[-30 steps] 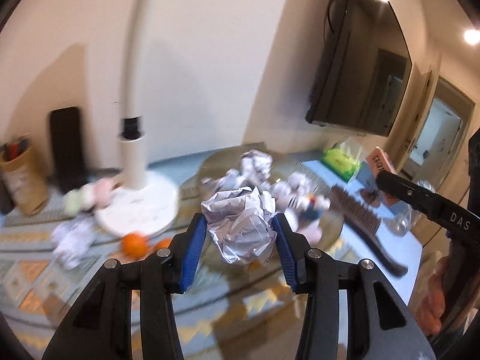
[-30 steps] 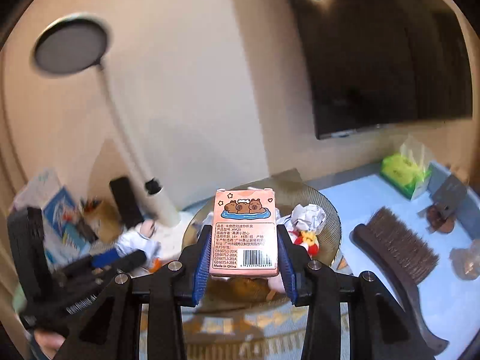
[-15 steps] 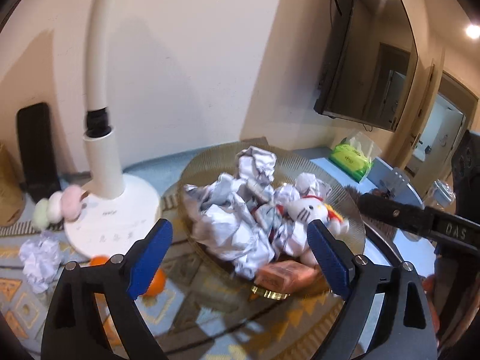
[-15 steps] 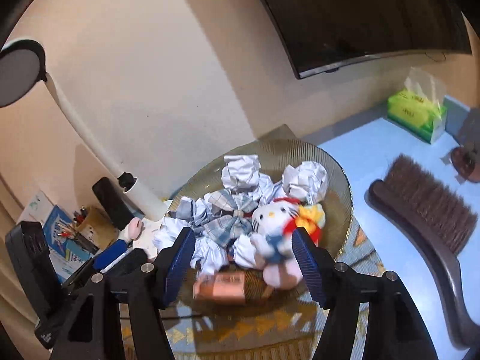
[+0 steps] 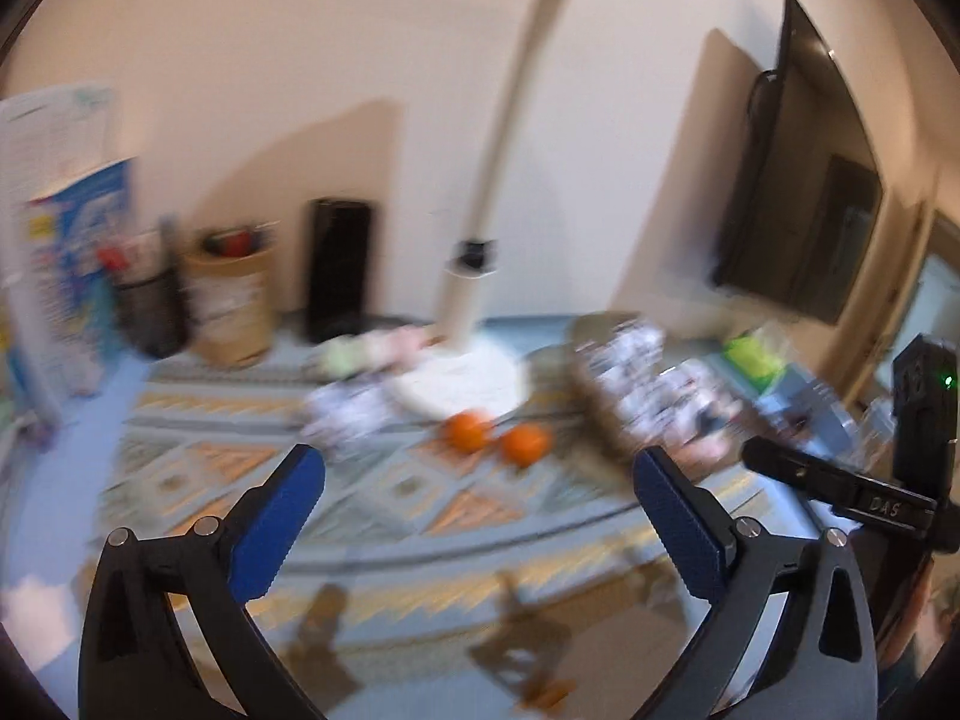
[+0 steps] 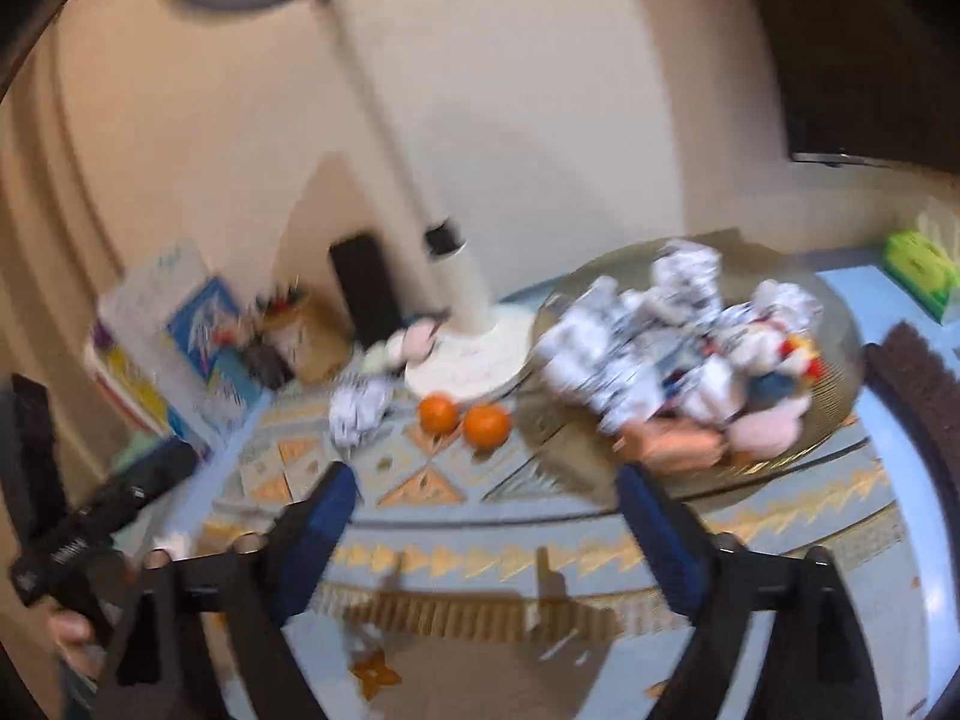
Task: Organize objects
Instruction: 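Move both open tools back over the rug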
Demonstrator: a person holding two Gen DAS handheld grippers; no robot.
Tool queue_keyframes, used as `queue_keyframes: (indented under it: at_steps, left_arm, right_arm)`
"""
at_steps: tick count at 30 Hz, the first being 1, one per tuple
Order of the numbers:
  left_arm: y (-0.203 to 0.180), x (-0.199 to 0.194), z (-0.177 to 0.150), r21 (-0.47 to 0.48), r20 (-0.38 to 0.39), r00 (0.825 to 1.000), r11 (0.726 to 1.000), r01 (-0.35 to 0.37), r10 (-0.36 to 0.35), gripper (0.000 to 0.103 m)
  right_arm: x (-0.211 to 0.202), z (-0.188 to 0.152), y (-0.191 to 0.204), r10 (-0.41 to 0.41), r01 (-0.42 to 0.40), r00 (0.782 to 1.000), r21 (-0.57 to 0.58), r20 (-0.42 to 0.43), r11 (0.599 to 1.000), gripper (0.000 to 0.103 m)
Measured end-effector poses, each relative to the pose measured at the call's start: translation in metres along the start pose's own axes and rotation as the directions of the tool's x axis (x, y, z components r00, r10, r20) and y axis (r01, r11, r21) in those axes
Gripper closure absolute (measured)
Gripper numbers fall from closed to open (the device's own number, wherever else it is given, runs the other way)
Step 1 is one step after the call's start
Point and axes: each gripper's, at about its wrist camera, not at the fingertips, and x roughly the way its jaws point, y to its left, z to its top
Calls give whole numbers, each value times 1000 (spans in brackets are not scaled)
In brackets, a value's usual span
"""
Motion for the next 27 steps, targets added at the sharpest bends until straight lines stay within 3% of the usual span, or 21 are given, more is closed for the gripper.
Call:
queue_keyframes:
  at_steps: [3,7,11,15,27]
  left_arm:
    - [41,0,-38,-68,-54,993,991,-113,109,1]
    - [80,19,-73,-167,-115,980,970,-177,159,1]
    - [87,31,-89,-176,-136,969,957,-229,207,1]
    - [87,17,-92,-185,-82,975,958,-218,206,1]
    - [81,24,-93,-153,-125,972,964,-218,199,1]
  right_arm:
    - [38,-37,25,-94,90,995,-108,-37,990,14]
    - [72,-64,35,-177,159,980,-176,-93,971,14]
    - [76,-68,38,-209,185,974,-214,-92,959,9]
    - [92,-71,38,-260,219,953,-237,-158,947,9]
    - [88,-70,35,-252,218,958,-219,-140,951,9]
